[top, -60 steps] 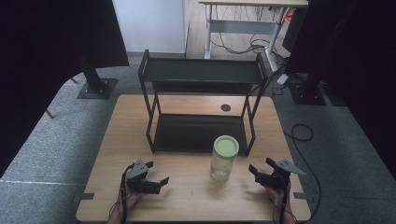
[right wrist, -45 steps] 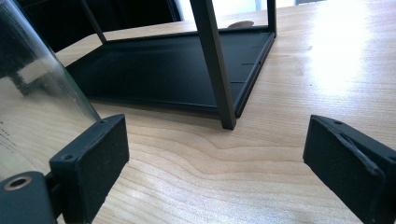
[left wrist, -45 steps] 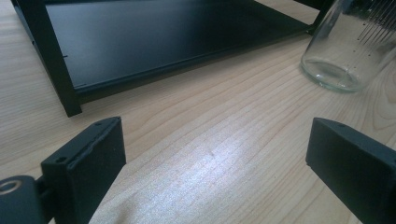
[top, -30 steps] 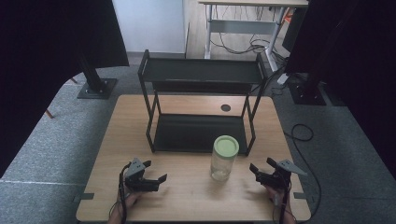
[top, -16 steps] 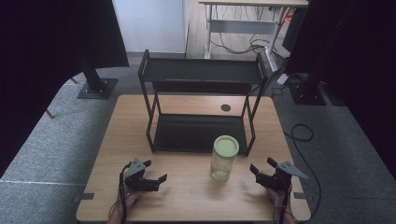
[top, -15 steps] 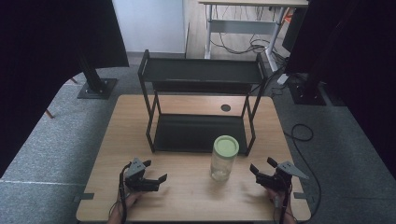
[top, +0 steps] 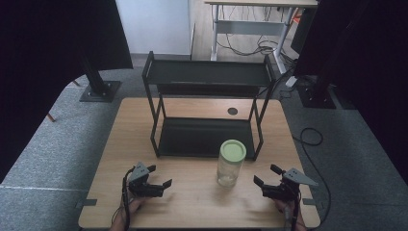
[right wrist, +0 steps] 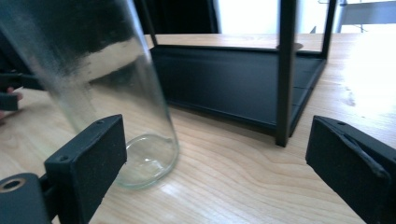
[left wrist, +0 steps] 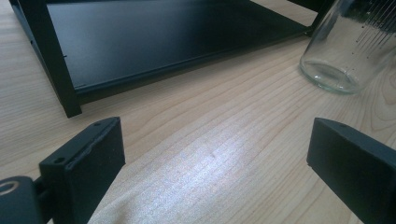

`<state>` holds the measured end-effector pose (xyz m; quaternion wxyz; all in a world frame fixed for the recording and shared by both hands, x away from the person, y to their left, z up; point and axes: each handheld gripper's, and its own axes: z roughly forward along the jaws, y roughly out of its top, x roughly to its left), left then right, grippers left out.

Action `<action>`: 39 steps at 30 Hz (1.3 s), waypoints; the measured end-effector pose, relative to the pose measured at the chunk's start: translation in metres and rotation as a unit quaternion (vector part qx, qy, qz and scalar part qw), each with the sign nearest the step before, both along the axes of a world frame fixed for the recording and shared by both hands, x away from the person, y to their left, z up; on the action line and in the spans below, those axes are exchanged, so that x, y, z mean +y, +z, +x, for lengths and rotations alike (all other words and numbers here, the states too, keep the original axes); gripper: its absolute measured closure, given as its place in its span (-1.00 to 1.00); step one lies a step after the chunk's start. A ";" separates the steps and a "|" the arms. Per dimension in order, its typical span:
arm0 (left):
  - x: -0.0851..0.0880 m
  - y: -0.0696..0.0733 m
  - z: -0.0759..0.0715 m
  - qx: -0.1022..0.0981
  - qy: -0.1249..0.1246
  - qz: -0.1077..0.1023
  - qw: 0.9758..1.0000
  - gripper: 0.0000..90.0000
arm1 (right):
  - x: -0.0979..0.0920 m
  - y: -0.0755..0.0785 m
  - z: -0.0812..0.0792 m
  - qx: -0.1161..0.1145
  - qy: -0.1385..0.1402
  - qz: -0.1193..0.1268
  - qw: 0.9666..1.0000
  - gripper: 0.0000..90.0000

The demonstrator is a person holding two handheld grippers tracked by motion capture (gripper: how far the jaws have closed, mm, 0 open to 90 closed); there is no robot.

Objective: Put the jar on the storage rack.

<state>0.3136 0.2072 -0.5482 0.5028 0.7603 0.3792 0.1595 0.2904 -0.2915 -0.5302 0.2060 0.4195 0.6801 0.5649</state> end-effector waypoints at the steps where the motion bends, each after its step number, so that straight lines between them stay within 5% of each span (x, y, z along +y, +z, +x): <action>1: 0.000 0.000 0.000 0.000 0.000 0.000 1.000 -0.91 | 0.001 0.001 -0.001 -0.001 0.005 -0.002 1.000 -0.91; 20: 0.000 0.000 0.000 0.002 0.000 0.002 1.000 -0.91 | 0.022 0.021 -0.010 -0.032 0.067 0.000 0.997 -0.95; 39: 0.001 0.000 0.001 0.003 0.001 -0.004 1.000 -0.91 | 0.047 0.025 -0.004 -0.025 0.101 -0.008 0.995 -0.95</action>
